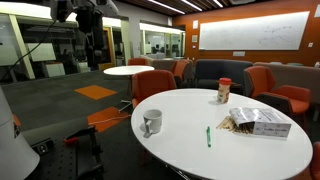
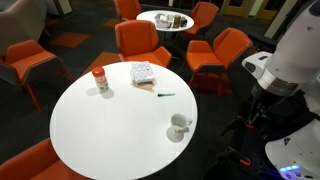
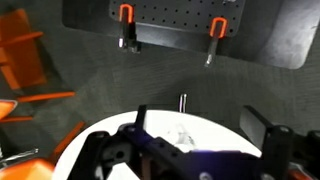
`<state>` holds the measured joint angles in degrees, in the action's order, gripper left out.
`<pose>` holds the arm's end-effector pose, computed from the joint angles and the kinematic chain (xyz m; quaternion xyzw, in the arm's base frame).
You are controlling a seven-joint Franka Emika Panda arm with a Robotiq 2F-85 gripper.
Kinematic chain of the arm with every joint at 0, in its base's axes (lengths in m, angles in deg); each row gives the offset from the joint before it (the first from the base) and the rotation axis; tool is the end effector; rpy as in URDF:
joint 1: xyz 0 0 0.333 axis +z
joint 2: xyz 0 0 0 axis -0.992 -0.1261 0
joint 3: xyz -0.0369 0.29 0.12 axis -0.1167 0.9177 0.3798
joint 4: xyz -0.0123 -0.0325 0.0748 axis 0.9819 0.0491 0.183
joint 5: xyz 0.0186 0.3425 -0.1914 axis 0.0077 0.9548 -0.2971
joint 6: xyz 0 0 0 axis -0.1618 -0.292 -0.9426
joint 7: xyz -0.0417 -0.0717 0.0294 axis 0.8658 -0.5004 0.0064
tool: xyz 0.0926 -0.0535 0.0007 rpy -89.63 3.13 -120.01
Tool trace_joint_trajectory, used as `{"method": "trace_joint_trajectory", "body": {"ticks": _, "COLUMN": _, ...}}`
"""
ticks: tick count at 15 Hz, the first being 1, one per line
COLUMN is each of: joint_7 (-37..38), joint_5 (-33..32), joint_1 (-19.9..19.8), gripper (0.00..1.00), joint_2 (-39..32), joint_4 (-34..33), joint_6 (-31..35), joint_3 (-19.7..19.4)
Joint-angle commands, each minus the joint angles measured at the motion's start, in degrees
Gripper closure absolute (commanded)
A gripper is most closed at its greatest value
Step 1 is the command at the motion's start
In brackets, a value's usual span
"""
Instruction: Put the marker in the mug
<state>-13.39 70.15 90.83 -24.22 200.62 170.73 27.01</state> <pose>0.2750 0.1105 0.3946 0.9897 0.0806 -0.0529 0.1060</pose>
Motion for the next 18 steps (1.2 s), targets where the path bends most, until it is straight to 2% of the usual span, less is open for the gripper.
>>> {"method": "trace_joint_trajectory", "body": {"ticks": 1, "joint_7": -2.2, "joint_5": -0.7, "joint_1": -0.6, "gripper": 0.0, "joint_2": -2.2, "joint_4": -1.2, "joint_6": 0.3, "joint_3": -4.3}}
{"method": "trace_joint_trajectory", "body": {"ticks": 6, "joint_7": -14.7, "joint_5": -7.8, "joint_1": -6.0, "gripper": 0.0, "joint_2": -7.4, "joint_4": -4.2, "joint_6": 8.4, "joint_3": -14.4}}
{"method": "trace_joint_trajectory", "body": {"ticks": 8, "joint_7": -21.0, "joint_5": -11.9, "joint_1": -7.6, "gripper": 0.0, "joint_2": -12.3, "joint_4": -6.7, "joint_6": 12.6, "joint_3": -17.7}}
{"method": "trace_joint_trajectory", "body": {"ticks": 10, "joint_7": -27.6, "joint_5": -13.9, "joint_1": -7.5, "gripper": 0.0, "joint_2": -17.6, "joint_4": -10.0, "joint_6": 15.5, "joint_3": -20.4}}
{"method": "trace_joint_trajectory", "body": {"ticks": 14, "joint_7": -39.8, "joint_5": -14.8, "joint_1": -7.5, "gripper": 0.0, "joint_2": -30.0, "joint_4": -18.0, "joint_6": 21.3, "joint_3": -23.5}}
{"method": "trace_joint_trajectory", "body": {"ticks": 18, "joint_7": -46.0, "joint_5": -14.0, "joint_1": -9.3, "gripper": 0.0, "joint_2": -43.3, "joint_4": -27.0, "joint_6": 23.9, "joint_3": -23.8}}
